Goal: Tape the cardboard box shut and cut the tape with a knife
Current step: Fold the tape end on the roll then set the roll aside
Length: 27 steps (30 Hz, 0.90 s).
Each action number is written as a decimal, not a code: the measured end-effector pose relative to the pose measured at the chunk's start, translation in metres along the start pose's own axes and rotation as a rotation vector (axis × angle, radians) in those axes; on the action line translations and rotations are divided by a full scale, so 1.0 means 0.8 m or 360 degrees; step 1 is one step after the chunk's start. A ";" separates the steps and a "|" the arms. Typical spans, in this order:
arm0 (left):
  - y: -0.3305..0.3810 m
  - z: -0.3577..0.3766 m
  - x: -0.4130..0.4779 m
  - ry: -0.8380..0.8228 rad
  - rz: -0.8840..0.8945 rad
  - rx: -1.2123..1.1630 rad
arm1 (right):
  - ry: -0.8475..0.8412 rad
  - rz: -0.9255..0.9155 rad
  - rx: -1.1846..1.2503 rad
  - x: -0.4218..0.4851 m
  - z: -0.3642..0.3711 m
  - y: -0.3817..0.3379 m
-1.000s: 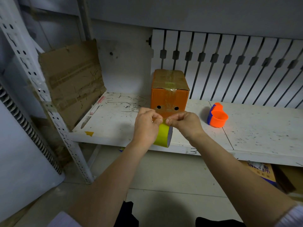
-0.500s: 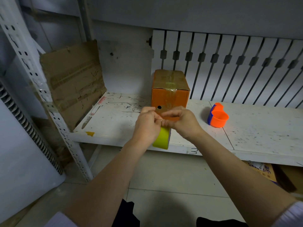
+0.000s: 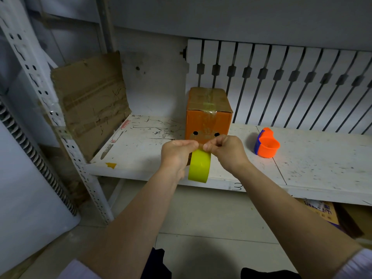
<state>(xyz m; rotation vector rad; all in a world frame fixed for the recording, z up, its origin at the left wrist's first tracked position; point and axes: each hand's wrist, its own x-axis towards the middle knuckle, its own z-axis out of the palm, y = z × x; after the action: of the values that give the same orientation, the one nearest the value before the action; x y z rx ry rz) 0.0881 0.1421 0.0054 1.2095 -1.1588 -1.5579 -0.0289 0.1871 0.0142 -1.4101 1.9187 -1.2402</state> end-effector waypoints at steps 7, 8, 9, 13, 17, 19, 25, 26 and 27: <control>0.002 -0.003 -0.002 -0.0190 -0.0206 -0.0019 | 0.0096 0.0078 0.0065 0.003 -0.002 0.008; 0.000 -0.001 -0.004 -0.0231 -0.0208 -0.0002 | 0.0095 0.0059 0.0068 0.003 -0.001 0.009; -0.001 0.001 -0.003 -0.0223 -0.0187 -0.0003 | 0.0093 0.0039 0.0068 0.002 0.000 0.009; -0.007 0.005 -0.002 -0.0103 -0.0091 -0.0078 | 0.0103 0.0002 0.0092 0.002 -0.001 0.009; -0.014 0.007 0.001 -0.0104 -0.0053 -0.0108 | 0.0197 -0.0065 0.0036 0.004 0.002 0.019; -0.018 0.010 0.002 -0.0076 -0.0044 -0.0096 | 0.0283 -0.0057 0.0054 0.005 0.000 0.024; -0.028 0.022 0.012 0.0012 -0.0051 -0.0162 | 0.0156 0.0275 0.0362 0.003 -0.012 0.031; -0.029 0.027 0.012 0.0011 -0.0042 -0.0181 | 0.0042 0.0344 0.0335 0.002 -0.012 0.033; -0.031 0.033 0.013 0.0000 -0.0029 -0.0205 | -0.0030 0.0378 0.0303 0.002 -0.011 0.039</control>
<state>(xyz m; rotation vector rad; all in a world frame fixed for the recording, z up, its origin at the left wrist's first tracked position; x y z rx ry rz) 0.0587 0.1424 -0.0178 1.1376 -1.0331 -1.6208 -0.0519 0.1913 -0.0078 -1.0611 1.8389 -1.2514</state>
